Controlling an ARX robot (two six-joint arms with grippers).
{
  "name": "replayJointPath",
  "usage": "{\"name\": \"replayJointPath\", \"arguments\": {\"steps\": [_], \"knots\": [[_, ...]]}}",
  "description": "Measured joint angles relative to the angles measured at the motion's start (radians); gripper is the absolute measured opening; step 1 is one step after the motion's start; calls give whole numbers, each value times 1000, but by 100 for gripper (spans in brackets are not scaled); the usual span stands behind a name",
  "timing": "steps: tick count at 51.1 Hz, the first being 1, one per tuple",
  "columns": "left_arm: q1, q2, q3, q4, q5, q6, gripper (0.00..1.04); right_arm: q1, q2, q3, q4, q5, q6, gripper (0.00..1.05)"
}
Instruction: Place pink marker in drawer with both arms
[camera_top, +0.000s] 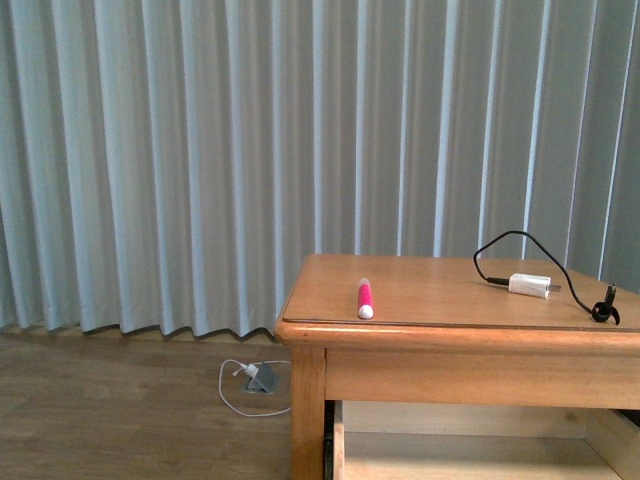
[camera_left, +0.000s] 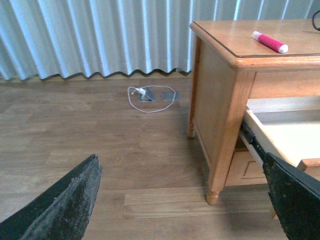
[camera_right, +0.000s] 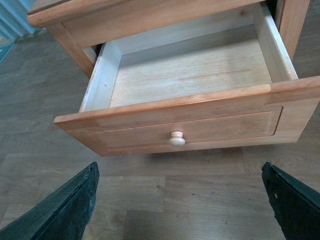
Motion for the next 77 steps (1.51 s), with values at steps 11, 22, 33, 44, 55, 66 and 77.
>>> {"name": "replayJointPath", "arguments": {"steps": [11,22,33,44,55,66,77], "knots": [[-21,456,245,151,87,-10,99,0,0,0,0,0,0,96],[-112,812,478,226,74,-5,99,0,0,0,0,0,0,96],[-198,1080,779,195,42,-3,99,0,0,0,0,0,0,96],[-241,1286,1051,105,-3,-8,99,0,0,0,0,0,0,96],[-255,1476,1324,-7,-32,-13,99,0,0,0,0,0,0,96],[-264,1638,1558,-98,-52,-23,99,0,0,0,0,0,0,96],[-280,1731,1669,-171,-76,-23,99,0,0,0,0,0,0,96]]}}
